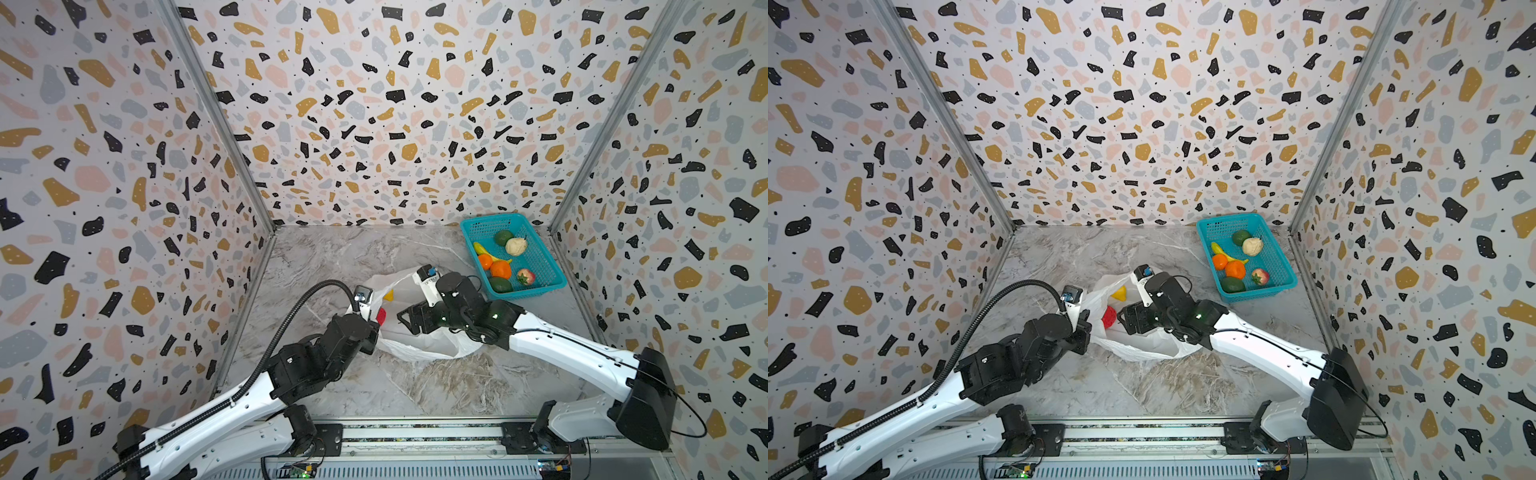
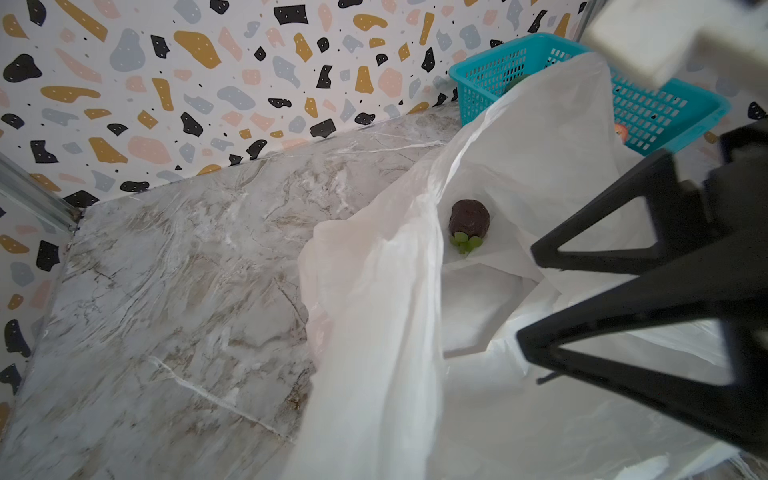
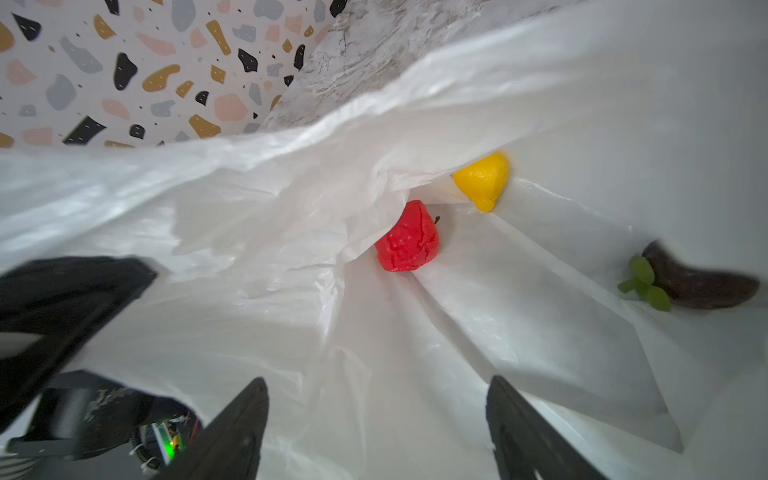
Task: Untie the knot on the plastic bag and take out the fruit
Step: 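Move the open right gripper back down into the bag mouth, then lower the right gripper onto the yellow fruit and close on it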
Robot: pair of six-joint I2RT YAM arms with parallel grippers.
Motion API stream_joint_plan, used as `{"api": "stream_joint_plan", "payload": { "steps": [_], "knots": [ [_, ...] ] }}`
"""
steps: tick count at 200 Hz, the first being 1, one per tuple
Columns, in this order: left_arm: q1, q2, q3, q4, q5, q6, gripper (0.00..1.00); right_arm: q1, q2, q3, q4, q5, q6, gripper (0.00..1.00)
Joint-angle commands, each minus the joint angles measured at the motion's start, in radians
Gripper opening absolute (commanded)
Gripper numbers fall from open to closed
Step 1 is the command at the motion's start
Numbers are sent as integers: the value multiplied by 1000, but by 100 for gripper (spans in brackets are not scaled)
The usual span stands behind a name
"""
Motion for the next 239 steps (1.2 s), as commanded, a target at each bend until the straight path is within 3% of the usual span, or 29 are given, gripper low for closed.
{"api": "stream_joint_plan", "payload": {
  "steps": [1,63,94,160,239],
  "knots": [
    [-4,-36,15,26,40,14,0,12,49,-14,106,65,-28,82],
    [-4,-60,17,15,77,13,0,89,245,-72,238,163,-80,78],
    [-4,-63,8,32,134,14,0,102,311,-72,280,148,-42,78],
    [-5,-98,-38,43,274,-27,0,12,451,40,348,89,166,83],
    [-10,-89,-44,25,308,-38,0,-51,568,80,543,201,372,91]
  ]
}}
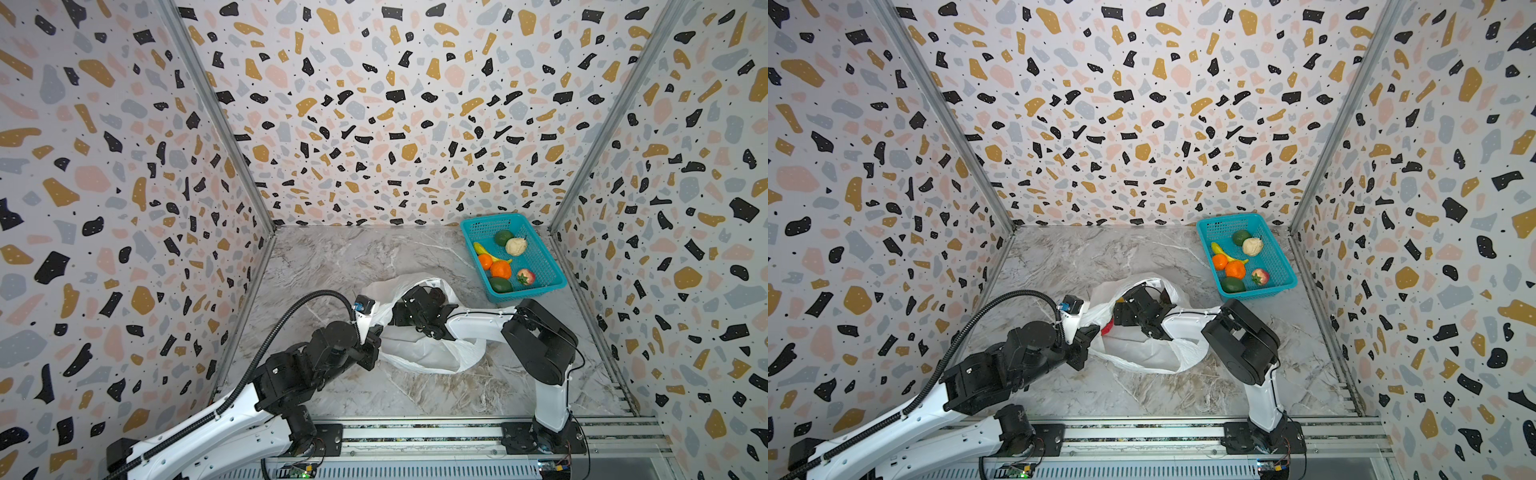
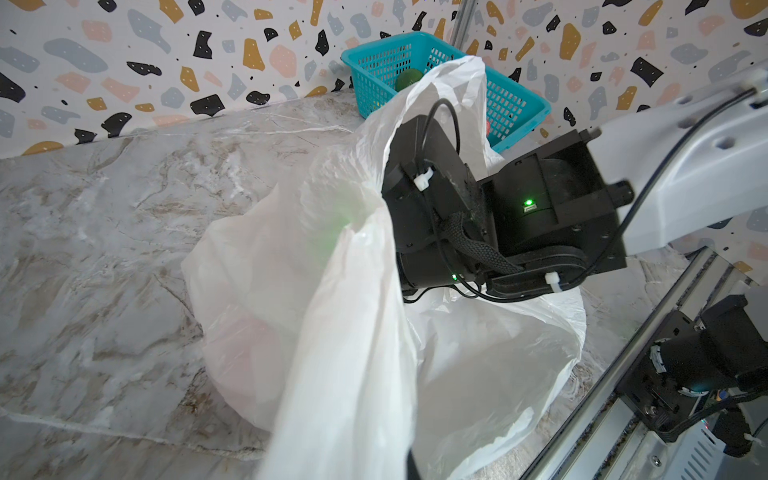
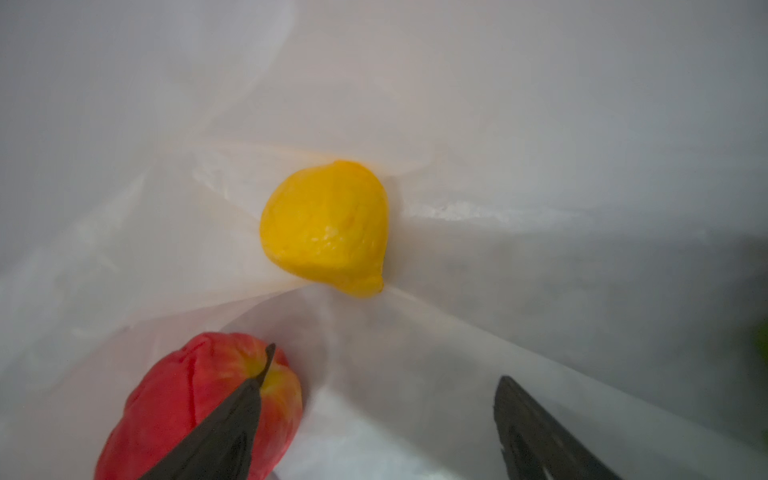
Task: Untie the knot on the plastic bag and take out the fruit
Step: 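Lower the right gripper onto the yellow fruit and close on it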
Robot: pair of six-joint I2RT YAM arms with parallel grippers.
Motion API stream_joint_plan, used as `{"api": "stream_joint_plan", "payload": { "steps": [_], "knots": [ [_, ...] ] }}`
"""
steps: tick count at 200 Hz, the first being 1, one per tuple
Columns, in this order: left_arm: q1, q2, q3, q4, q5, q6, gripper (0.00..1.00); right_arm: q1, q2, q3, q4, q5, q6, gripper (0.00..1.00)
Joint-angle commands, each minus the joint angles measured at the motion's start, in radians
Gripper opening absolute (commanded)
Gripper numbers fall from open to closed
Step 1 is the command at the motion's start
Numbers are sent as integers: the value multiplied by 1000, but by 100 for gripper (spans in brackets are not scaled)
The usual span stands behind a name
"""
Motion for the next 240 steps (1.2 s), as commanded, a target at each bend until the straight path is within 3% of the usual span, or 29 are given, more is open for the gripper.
{"api": "stream_joint_plan", "payload": {
  "steps": [1,63,150,240],
  "knots": [
    [-4,4,0,21,21,-1,0,-7,15,50,93,34,88,91],
    [-5,29,7,58,88,10,0,-8,114,169,107,63,107,93],
    [-4,6,8,52,107,9,0,-17,280,433,-139,139,42,91],
    [-4,-47,-3,50,184,-10,0,-62,-29,104,-158,210,-6,91]
  ]
}}
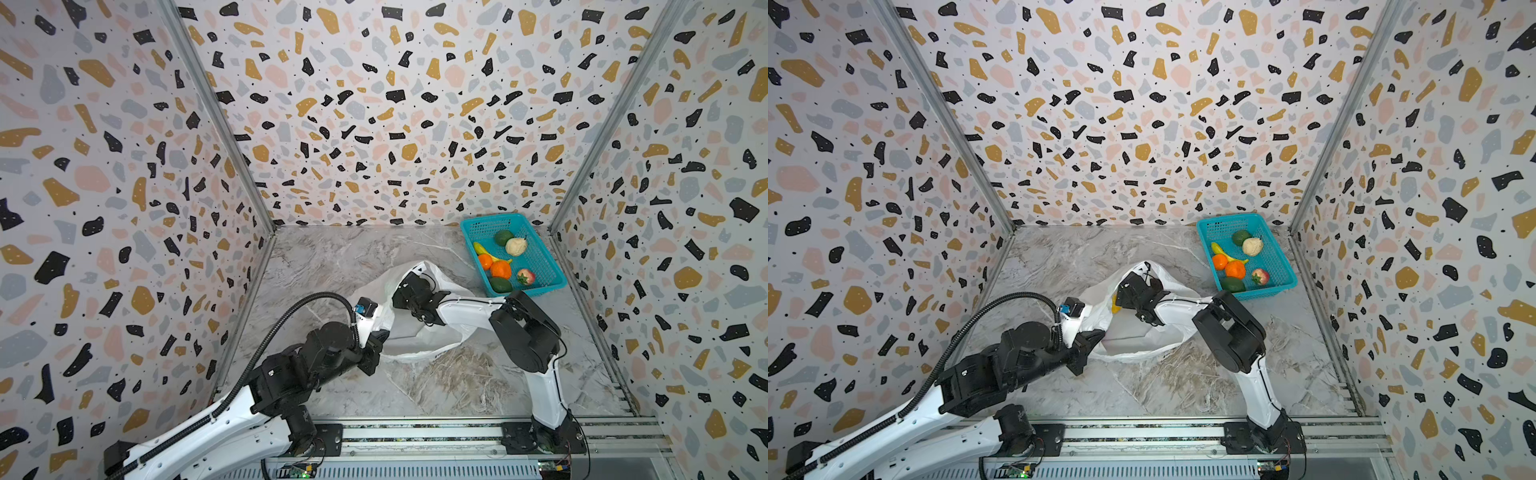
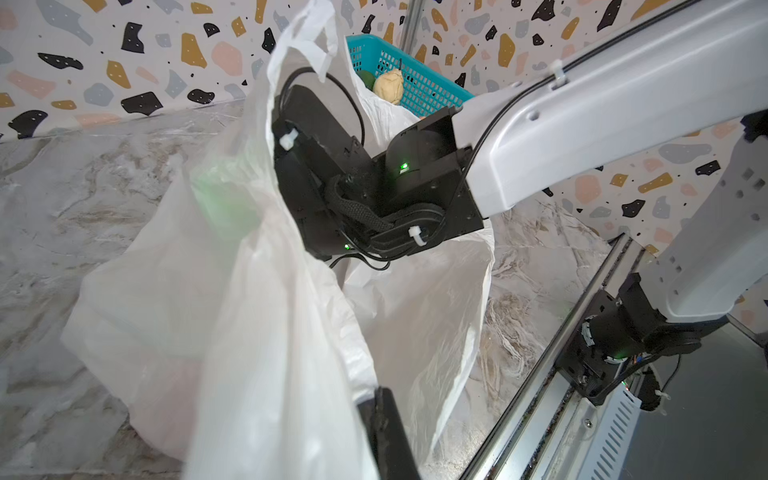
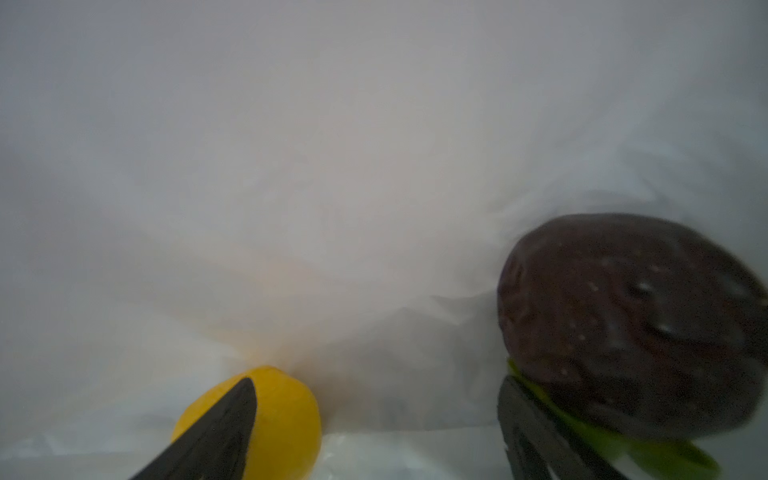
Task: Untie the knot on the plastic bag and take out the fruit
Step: 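Lower the right gripper onto the yellow fruit and close on it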
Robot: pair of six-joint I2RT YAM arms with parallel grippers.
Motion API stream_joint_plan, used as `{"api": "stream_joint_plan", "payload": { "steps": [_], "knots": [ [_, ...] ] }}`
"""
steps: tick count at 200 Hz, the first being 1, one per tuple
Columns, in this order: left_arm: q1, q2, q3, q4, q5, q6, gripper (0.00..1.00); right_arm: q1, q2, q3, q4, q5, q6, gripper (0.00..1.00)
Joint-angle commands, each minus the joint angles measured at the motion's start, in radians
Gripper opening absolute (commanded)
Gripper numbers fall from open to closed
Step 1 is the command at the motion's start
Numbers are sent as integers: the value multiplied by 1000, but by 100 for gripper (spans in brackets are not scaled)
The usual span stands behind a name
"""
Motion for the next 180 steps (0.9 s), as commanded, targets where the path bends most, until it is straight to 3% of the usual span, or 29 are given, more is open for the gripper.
{"api": "stream_joint_plan", "payload": {
  "steps": [1,44,103,180],
  "knots": [
    [-4,-18,-4,27,44,-9,0,-3,-105,-55,-32,28,-31,91],
    [-4,-33,-35,38,-17,-31,0,19,-82,-42,43,-87,-54,90],
    [-4,-31,-54,75,4,-41,0,30,92,154,-54,-29,-101,91],
    [-4,-40,-56,64,3,-37,0,31,126,166,-50,-17,-99,67]
  ]
}}
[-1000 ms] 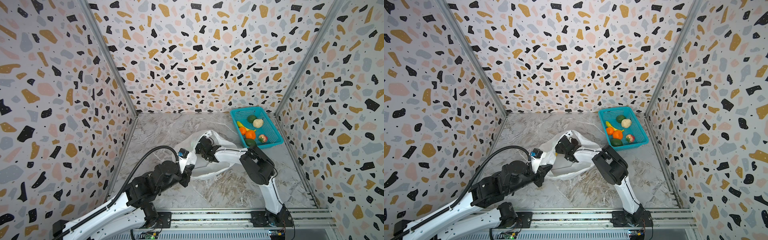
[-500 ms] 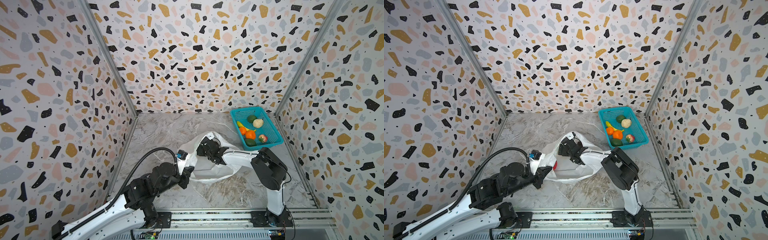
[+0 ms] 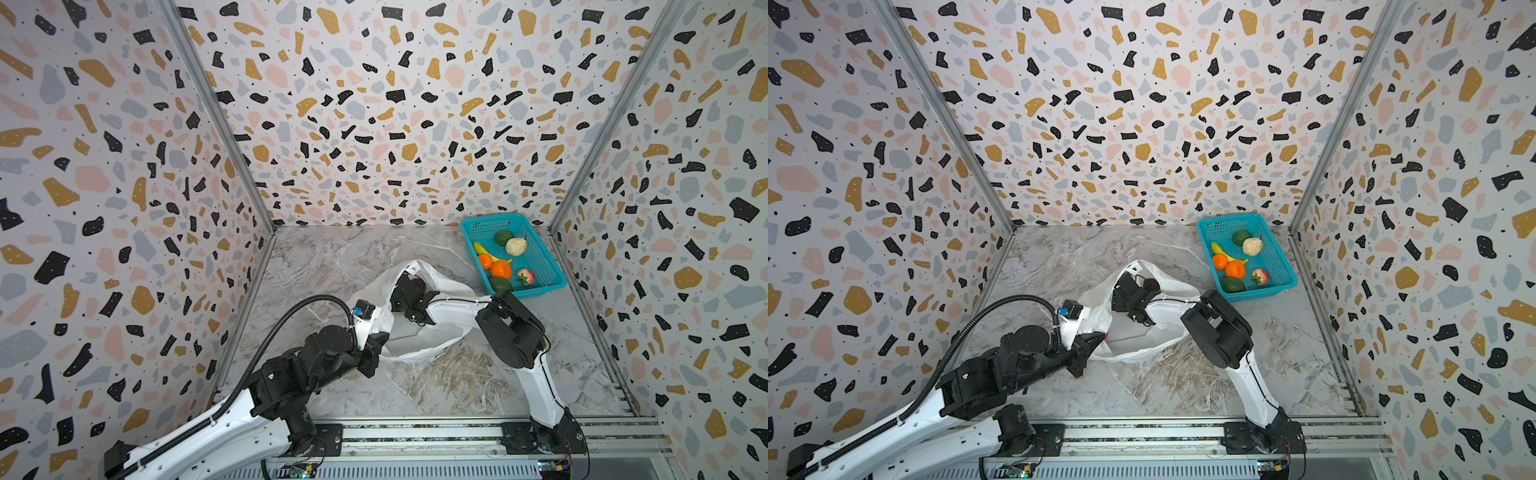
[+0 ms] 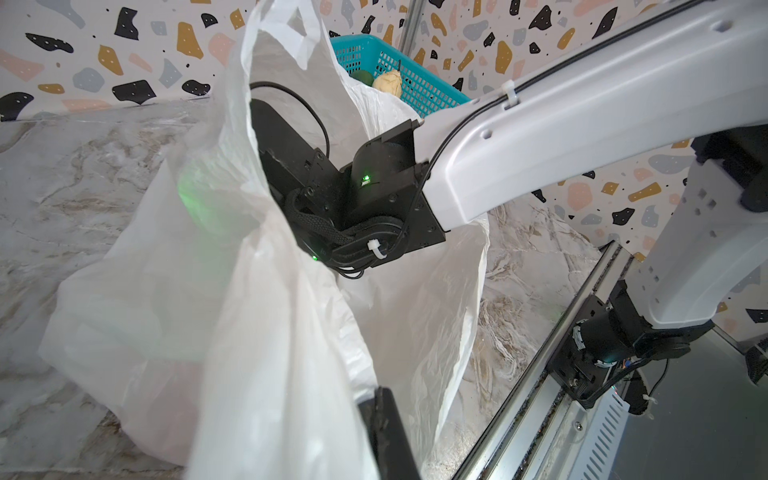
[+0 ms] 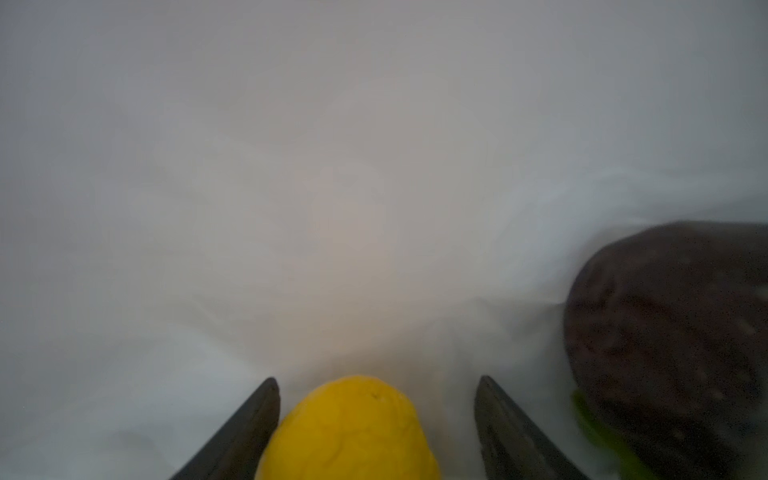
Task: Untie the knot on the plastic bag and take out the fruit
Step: 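Lower the right gripper onto the yellow fruit and close on it, then lift the yellow fruit out of the bag with the right gripper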
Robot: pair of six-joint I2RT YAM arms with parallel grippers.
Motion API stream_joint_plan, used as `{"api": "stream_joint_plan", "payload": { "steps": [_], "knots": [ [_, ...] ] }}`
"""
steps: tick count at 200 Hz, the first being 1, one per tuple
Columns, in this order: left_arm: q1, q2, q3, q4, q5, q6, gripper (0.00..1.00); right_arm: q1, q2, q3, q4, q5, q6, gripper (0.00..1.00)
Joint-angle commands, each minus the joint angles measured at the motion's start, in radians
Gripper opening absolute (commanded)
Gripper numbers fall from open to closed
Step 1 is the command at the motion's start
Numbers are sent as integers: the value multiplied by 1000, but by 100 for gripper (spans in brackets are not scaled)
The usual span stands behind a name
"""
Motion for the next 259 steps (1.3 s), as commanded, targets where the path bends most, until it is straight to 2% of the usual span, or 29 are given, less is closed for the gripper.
{"api": "stream_joint_plan", "payload": {
  "steps": [1,22,75,118,175,259],
  "knots": [
    [-4,-12,-10,33,7,-2,0,-1,-20,13,-23,19,-10,66],
    [-4,-12,-14,33,-3,-1,0,-1,-51,-22,7,23,-10,52],
    [-4,-6,-34,36,-45,3,0,-1,-159,-114,56,-17,-24,42],
    [-4,-5,-40,48,-125,17,0,-3,-297,-234,75,-91,-17,41],
    [-4,33,-45,105,-147,34,0,-1,-448,-362,80,-214,-2,40],
    [-5,44,-52,127,-171,38,0,18,-641,-356,-65,-337,-38,40]
  ]
}}
